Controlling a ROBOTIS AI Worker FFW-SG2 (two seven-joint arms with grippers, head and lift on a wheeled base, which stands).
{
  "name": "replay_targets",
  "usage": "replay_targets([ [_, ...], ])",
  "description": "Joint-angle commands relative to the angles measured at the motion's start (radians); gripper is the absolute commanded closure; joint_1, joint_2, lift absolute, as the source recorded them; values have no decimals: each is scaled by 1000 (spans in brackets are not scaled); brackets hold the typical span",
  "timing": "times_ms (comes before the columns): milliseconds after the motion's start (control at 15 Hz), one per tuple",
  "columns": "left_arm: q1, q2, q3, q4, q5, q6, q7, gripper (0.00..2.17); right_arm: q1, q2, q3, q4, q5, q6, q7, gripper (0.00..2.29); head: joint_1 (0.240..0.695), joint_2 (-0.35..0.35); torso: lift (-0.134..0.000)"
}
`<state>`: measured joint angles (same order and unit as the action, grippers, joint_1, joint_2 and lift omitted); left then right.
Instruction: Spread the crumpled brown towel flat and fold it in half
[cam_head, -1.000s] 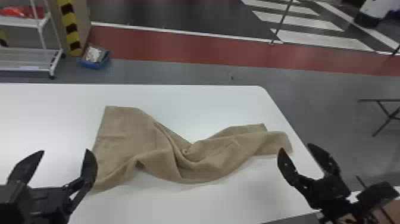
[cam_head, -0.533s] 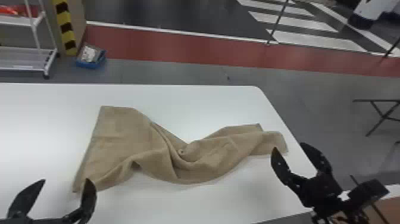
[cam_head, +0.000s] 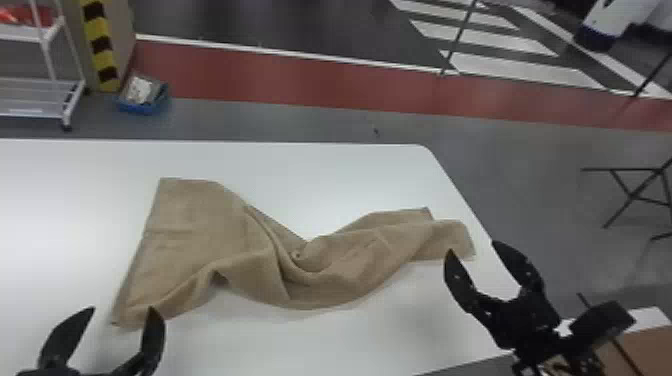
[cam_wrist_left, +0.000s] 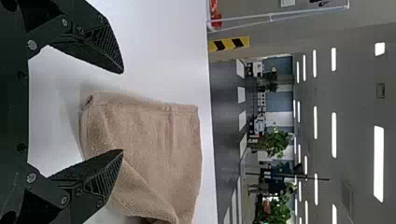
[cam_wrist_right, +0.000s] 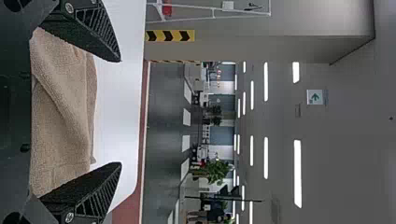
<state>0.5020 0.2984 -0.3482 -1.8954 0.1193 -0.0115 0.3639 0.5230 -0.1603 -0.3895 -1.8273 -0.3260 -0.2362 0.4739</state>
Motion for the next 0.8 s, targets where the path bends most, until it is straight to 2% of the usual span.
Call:
replay_targets([
  [0, -5, -1, -5, 7, -9, 11, 3, 360, 0, 1, 0, 6, -1, -13, 0, 93, 695, -300, -125],
  [200, -7, -1, 0, 6, -13, 23, 4, 363, -1, 4, 1, 11, 1, -16, 0, 93, 695, -306, -125],
  [333, -7, 1, 0, 6, -13, 29, 4, 559, -3, 4, 1, 14, 1, -19, 0, 93, 695, -304, -125],
  [733, -13, -1, -2, 6, -12, 66, 1, 583, -8, 4, 6, 22, 4, -22, 0, 93, 695, -302, -125],
])
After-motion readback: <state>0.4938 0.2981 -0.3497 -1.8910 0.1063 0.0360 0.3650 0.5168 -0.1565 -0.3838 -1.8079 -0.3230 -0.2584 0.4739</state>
